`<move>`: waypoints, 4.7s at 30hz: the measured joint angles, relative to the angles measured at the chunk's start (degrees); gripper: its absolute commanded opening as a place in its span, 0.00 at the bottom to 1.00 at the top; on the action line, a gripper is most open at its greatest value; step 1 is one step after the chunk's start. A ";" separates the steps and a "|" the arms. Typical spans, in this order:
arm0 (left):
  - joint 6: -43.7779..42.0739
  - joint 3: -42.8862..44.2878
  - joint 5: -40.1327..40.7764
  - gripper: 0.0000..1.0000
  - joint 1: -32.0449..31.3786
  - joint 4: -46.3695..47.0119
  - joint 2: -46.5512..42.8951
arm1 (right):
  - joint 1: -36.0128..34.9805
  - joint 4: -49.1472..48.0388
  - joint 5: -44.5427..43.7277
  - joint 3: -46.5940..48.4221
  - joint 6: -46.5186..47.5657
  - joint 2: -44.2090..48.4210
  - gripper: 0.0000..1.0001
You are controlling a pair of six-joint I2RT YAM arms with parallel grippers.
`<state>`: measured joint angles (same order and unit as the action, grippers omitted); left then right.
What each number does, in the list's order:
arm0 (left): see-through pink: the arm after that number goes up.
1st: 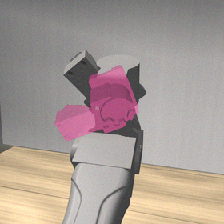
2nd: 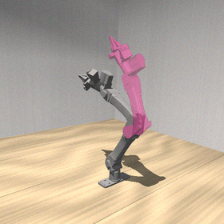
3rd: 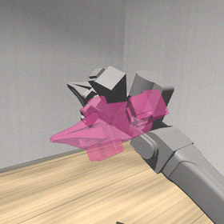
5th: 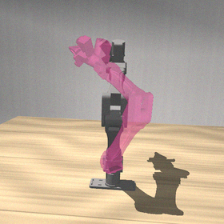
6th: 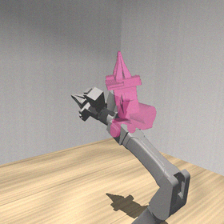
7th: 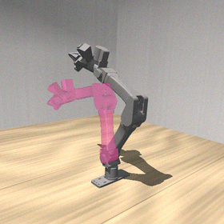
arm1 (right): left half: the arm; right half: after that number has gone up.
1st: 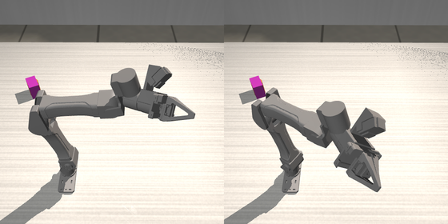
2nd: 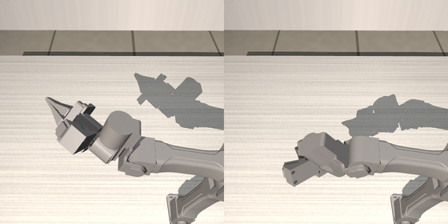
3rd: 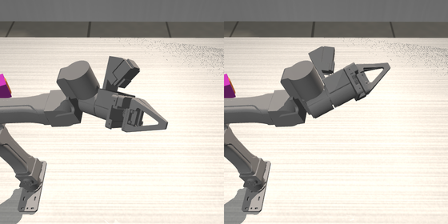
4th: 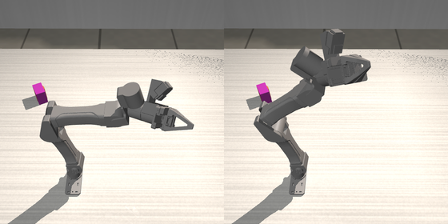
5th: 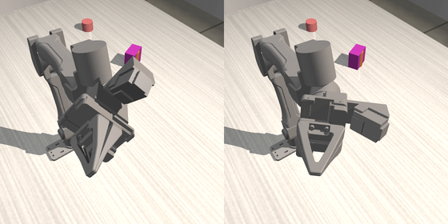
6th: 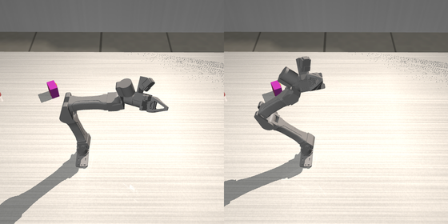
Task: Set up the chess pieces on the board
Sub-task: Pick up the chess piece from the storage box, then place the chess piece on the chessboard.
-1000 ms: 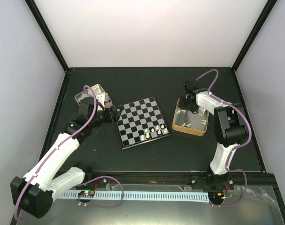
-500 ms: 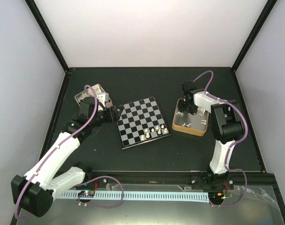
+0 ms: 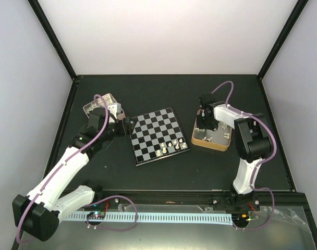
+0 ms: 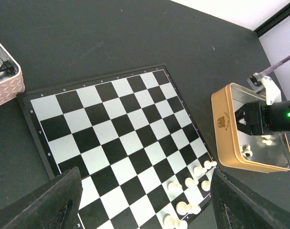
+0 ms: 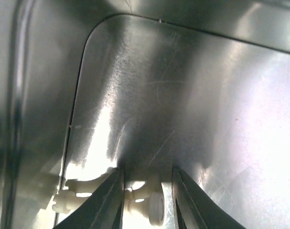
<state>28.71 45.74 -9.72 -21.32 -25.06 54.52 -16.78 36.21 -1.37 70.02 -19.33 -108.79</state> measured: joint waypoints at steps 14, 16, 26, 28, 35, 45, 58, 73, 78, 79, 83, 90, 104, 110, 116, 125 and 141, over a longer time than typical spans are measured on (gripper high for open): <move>0.02 0.00 -0.33 0.75 0.00 0.00 0.00 | -1.27 1.09 -1.92 -3.23 -2.25 2.51 0.30; 0.02 0.00 -0.63 0.75 0.00 0.00 0.00 | -1.46 1.05 -2.12 -3.82 -3.89 2.95 0.28; 0.26 0.00 -1.18 0.75 0.00 0.00 0.72 | -3.26 -2.45 -3.91 -5.38 -13.40 3.54 0.14; 0.37 0.00 -1.46 0.75 0.00 0.00 0.72 | -3.32 -3.19 -4.13 -5.46 -14.47 3.56 0.11; 0.59 -0.04 -3.10 0.75 0.00 0.20 0.72 | -3.41 -5.05 -4.11 -6.69 -17.25 4.55 0.09; 1.09 -1.51 -9.22 0.74 -1.09 5.49 2.64 | -3.39 -7.34 -4.04 -10.14 -21.84 12.59 0.10; 1.40 -0.72 -9.70 0.73 -16.13 17.42 15.87 | -3.41 -15.78 12.39 -16.96 -34.62 23.87 0.10; -0.48 4.50 -1.92 0.59 -28.44 28.87 30.10 | -5.99 -29.29 37.05 -26.58 -57.00 33.09 0.10; -0.63 4.87 -0.15 0.48 -28.65 30.97 30.69 | -6.03 -31.17 39.60 -26.62 -59.71 34.69 0.10; -0.66 4.87 0.22 0.46 -28.65 31.45 30.69 | -6.03 -31.41 39.89 -26.62 -60.17 34.86 0.10; -0.70 4.87 1.36 0.40 -28.65 33.29 30.71 | -6.03 -31.95 40.72 -26.64 -60.85 34.95 0.10; -1.16 4.87 2.36 0.20 -28.65 35.08 30.71 | -6.01 -32.57 40.96 -26.73 -61.40 34.95 0.10; -3.04 5.49 4.76 0.01 -28.70 32.17 30.69 | -6.10 -29.00 38.95 -25.79 -57.61 36.52 0.49; -5.49 7.78 6.29 0.02 -28.35 16.11 27.43 | -6.12 -24.30 32.87 -22.01 -50.58 37.31 0.56; -7.65 13.33 7.28 0.01 -26.05 -5.01 24.79 | -6.12 -18.93 25.40 -21.94 -44.30 36.83 0.55; -10.29 25.88 4.44 0.02 -20.20 -26.95 38.32 | -6.12 -14.84 18.32 -21.03 -38.60 35.87 0.56; -13.25 32.26 -4.76 0.04 -18.43 -33.35 51.60 | -5.35 -14.40 18.18 -19.91 -35.54 32.09 0.55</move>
<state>15.46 78.00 -14.48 -39.75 -58.41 106.13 -22.13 21.80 16.82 50.11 -54.87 -76.71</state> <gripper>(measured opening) 0.053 0.555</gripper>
